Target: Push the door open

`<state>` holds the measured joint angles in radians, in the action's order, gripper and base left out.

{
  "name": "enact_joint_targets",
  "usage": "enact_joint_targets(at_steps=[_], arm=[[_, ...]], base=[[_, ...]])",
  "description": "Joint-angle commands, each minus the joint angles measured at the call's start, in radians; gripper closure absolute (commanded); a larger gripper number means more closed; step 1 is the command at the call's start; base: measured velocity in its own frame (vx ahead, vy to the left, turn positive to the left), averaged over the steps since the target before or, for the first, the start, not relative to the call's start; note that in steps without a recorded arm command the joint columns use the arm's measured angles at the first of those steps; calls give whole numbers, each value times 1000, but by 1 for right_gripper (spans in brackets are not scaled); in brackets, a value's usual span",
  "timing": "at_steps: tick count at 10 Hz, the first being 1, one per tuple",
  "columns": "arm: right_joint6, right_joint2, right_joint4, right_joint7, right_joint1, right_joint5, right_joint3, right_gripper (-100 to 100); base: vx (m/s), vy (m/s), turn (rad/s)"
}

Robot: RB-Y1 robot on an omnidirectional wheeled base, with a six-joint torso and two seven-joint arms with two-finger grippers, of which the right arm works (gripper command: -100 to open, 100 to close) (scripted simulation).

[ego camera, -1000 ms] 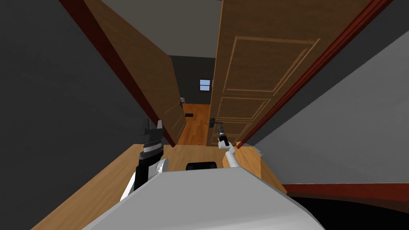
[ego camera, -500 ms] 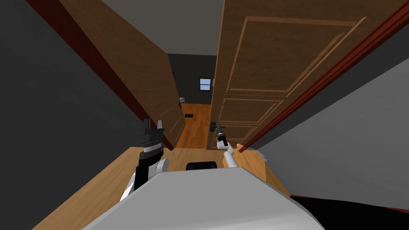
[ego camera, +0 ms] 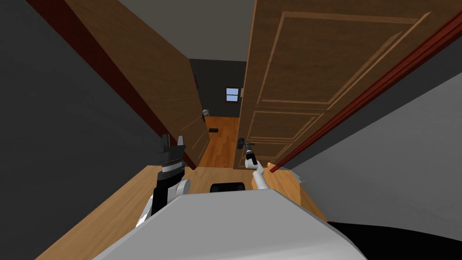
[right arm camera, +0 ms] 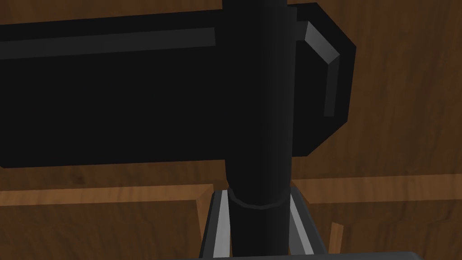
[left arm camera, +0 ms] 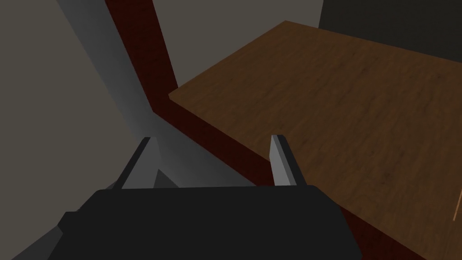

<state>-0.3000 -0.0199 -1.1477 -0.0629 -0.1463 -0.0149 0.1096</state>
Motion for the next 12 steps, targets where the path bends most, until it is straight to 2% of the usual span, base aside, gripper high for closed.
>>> enact_joint_targets(at_steps=[1,2,3,6,10,11,12], arm=[[-1,0,1,-1,4,0,0,100],[-1,0,1,-1,4,0,0,100],[0,10,0,-2,0,-2,10,100],[1,29,-1,-6,1,-6,33,100],[2,54,-2,-13,1,-14,80,100],[2,59,-3,-16,2,-17,94,100],[2,59,-3,-16,2,-17,94,100]], base=[[0,0,0],[0,0,0],[107,41,-15],[190,48,-43],[200,75,-59],[223,57,-45],[137,49,-54]])
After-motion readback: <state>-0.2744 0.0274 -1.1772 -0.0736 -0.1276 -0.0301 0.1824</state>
